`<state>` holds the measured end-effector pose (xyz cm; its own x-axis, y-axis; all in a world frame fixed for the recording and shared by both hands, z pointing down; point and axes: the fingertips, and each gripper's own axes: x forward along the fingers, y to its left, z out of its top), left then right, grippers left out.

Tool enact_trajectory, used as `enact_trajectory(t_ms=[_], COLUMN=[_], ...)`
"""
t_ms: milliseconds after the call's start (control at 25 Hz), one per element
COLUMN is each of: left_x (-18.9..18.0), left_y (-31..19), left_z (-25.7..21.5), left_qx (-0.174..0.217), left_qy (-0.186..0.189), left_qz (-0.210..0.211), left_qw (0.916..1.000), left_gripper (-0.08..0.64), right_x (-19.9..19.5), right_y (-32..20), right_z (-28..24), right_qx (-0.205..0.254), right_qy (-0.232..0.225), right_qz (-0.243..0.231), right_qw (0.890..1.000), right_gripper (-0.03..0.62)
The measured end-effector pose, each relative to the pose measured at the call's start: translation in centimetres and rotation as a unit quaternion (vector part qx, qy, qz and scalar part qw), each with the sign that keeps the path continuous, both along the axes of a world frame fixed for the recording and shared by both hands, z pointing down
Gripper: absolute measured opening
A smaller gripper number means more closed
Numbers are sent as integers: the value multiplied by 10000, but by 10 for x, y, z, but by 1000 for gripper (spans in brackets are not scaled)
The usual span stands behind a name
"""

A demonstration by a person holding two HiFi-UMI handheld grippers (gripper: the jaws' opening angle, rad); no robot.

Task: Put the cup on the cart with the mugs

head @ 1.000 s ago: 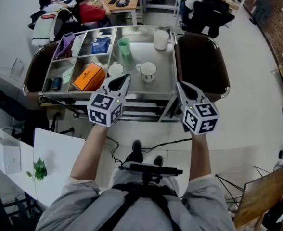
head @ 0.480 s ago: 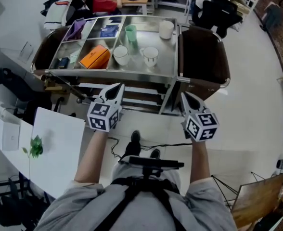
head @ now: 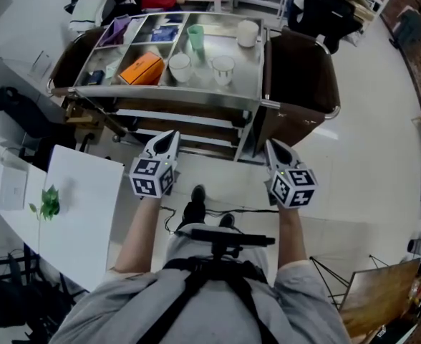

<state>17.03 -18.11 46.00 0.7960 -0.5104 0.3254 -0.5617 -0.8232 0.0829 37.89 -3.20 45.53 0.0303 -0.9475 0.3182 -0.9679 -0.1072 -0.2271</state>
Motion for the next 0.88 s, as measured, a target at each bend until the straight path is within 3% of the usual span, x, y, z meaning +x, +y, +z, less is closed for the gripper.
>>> enact_trajectory(t_ms=[880], left_x=[-2], left_y=[10], left_z=[-4], left_qx=[145], left_qy=[-90], left_qz=[-47], left_qw=[9998], left_gripper=[3], right_x=[7], right_y=[16], right_z=[7], right_qx=[-59], right_qy=[89], right_qz=[-76], right_qw=[9999], right_gripper=[3])
